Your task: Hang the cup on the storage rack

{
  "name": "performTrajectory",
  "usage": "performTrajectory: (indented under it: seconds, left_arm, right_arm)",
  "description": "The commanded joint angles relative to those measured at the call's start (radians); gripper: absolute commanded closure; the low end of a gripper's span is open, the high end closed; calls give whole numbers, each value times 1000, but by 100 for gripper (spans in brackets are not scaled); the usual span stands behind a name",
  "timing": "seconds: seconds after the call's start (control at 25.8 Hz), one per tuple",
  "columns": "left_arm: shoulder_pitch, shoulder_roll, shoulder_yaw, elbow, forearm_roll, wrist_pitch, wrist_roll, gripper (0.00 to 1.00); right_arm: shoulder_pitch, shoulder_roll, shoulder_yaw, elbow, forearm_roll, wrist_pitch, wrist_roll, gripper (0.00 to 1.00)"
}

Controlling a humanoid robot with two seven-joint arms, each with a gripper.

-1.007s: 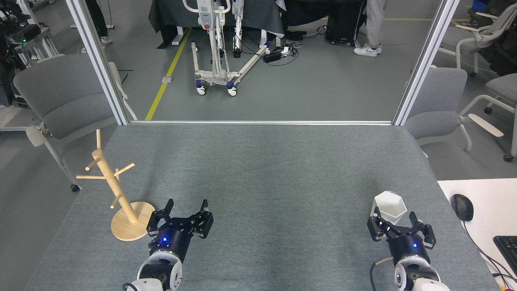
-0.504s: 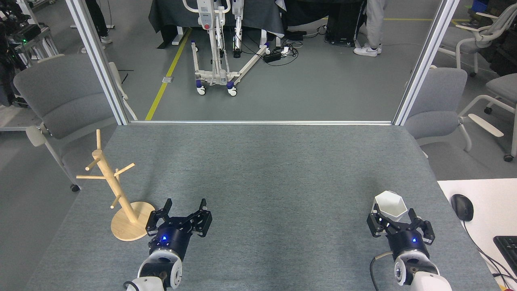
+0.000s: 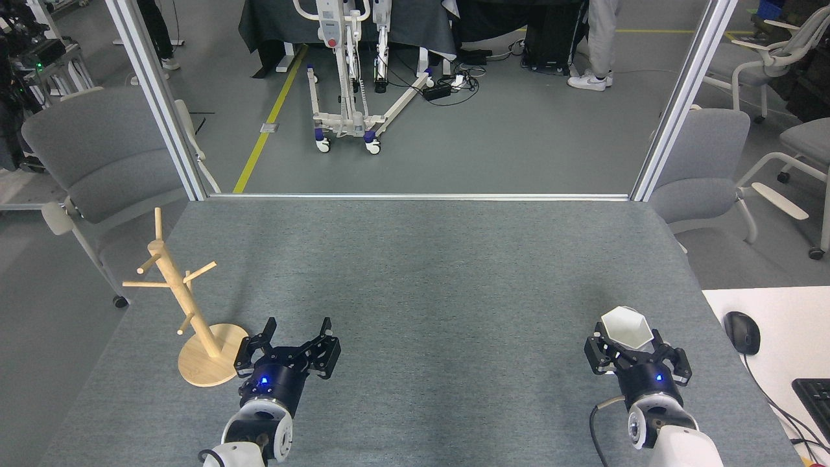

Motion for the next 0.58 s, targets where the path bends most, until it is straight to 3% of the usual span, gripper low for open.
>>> performTrajectory:
  seconds: [0.0, 0.54]
  left_arm:
    - [0, 0, 0, 1, 2, 0, 0, 1]
    - [0, 2, 0, 21, 3, 1, 2, 1]
  right_arm:
    - [-21, -1, 11, 27, 0, 3, -5, 0]
    - [-61, -22, 23, 90, -2, -1, -5, 0]
